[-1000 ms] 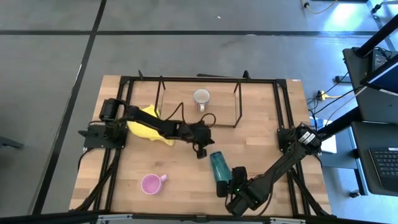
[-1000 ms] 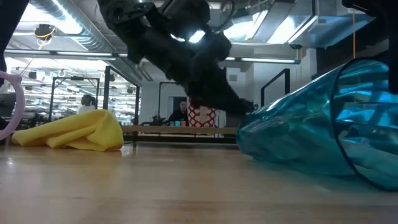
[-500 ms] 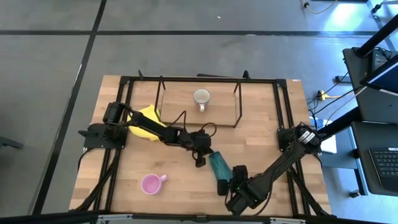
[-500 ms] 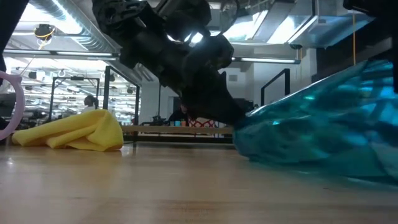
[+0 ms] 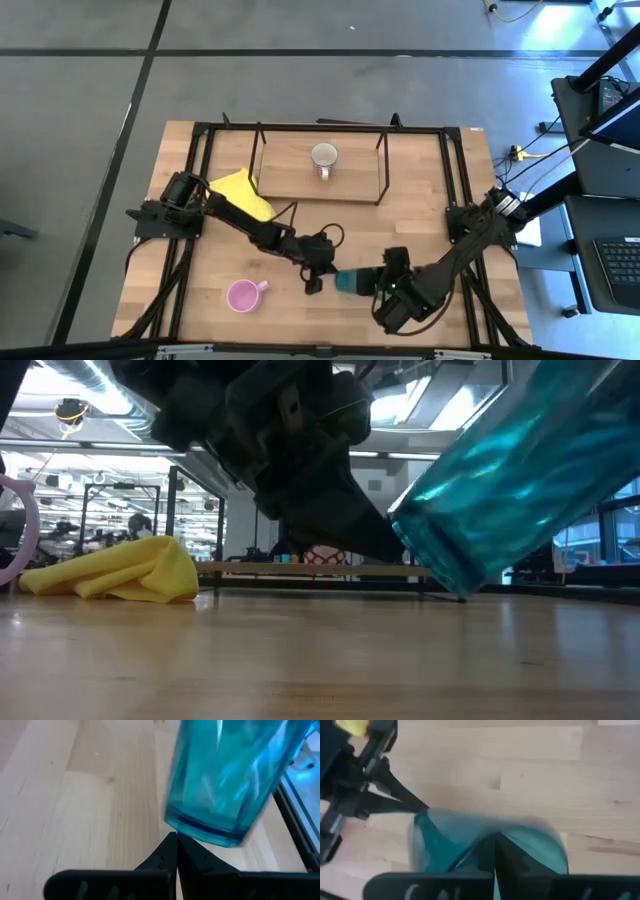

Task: Stack small to large cups/mugs on shelf
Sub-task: Put the blue cup on the shelf

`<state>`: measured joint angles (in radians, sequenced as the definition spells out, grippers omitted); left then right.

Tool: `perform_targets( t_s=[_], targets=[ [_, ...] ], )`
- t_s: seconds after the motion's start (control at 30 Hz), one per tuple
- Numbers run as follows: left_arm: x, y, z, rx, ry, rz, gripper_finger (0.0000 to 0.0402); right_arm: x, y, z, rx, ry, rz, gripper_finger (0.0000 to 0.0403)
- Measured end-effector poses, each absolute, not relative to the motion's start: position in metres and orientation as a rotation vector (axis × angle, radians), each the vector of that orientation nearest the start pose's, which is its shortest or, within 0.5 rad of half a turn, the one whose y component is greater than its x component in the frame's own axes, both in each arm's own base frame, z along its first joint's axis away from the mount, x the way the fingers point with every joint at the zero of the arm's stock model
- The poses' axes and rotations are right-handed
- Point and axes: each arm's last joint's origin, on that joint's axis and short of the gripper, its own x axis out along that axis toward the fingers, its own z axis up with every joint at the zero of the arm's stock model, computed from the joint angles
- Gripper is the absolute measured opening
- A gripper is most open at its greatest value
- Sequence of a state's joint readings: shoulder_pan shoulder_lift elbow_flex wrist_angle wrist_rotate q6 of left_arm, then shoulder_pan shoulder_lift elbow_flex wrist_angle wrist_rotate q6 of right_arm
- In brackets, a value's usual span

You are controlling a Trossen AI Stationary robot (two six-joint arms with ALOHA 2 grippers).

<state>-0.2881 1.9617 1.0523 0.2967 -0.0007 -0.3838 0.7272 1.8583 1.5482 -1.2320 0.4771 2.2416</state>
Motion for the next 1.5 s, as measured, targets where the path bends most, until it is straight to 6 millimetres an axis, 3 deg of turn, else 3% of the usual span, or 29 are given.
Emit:
perform_targets(
  t_s=[0.33, 0.7, 1.1, 1.3, 1.5],
  targets=[
    [0.38, -0.117, 0.135, -0.296, 0.646, -0.125, 0.0, 0.281, 0.216, 0.248, 1.078, 0.693, -1.042, 0.0003],
    [0.38, -0.118, 0.135, -0.301, 0.644, -0.13, 0.0, 0.315, 0.194, 0.251, 1.049, 0.702, -0.913, 0.0003],
    [0.38, -0.117, 0.135, -0.302, 0.649, -0.127, 0.0, 0.318, 0.189, 0.251, 1.015, 0.738, -0.894, 0.0003],
    [0.378, -0.118, 0.136, -0.323, 0.669, -0.139, 0.0, 0.323, 0.188, 0.281, 0.904, 0.649, -0.844, 0.001],
    [0.373, -0.122, 0.158, -0.291, 0.608, -0.138, 0.0, 0.322, 0.185, 0.333, 0.768, 0.625, -0.762, 0.0049]
  ],
)
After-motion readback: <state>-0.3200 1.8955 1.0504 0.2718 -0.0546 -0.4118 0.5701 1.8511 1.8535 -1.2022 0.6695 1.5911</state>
